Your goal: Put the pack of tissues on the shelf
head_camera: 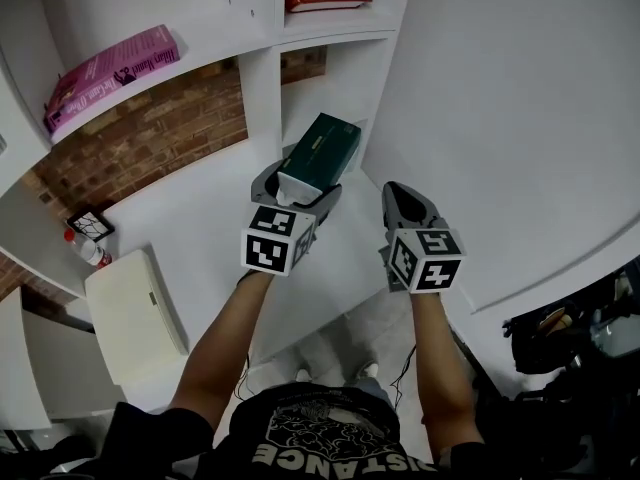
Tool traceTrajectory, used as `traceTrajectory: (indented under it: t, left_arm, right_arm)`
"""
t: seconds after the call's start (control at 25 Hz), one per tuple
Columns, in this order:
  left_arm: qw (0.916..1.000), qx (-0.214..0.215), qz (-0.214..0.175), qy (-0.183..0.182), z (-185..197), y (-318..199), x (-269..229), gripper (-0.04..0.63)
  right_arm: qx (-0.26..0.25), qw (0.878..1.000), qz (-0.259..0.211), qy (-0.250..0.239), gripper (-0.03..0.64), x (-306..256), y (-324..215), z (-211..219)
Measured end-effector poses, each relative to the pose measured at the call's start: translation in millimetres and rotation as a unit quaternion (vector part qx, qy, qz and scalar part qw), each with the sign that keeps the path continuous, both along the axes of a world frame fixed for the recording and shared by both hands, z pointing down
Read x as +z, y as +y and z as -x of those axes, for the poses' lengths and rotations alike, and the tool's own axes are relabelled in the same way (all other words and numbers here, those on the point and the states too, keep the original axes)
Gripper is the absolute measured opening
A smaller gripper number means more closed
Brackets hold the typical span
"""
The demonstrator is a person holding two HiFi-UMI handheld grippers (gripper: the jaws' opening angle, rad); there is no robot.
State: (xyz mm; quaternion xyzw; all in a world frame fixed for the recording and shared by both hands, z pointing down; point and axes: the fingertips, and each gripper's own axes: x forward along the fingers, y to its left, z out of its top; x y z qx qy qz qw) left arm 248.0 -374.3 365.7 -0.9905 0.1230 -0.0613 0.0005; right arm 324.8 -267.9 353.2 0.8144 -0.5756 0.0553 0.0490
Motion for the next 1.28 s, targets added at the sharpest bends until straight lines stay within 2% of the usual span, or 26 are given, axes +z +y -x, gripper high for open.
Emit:
traceTrajectory:
  t: [0.28, 0.6, 0.92, 1.28]
  left_arm:
    - [0.9995, -0.032, -0.005, -0.001, -23.5, -18.5, 3.5, 0.434]
    - [0.9941, -0.108, -0.010, 0.001, -67.5, -39.4, 3.7, 0.434]
    - [0.9810, -0.194, -0.003, -0.004, -100.4, -49.9, 1.7, 0.434]
    - [0.9671, -0.254, -0.005, -0.012, -135.2, -54.8, 4.0, 0.436]
  right_arm:
    - [-0.031, 0.999, -0.012, -0.003, 0.005, 0.5, -22.6, -31.9]
    - [-0.104, 0.994, -0.029, -0.010, 0.005, -4.5, -52.1, -92.3]
    - [-0.185, 0.982, -0.020, -0.013, 0.005, -0.7, -78.4, -141.4]
    - [-0.254, 0.967, -0.021, -0.022, 0.005, 4.2, -96.0, -171.2]
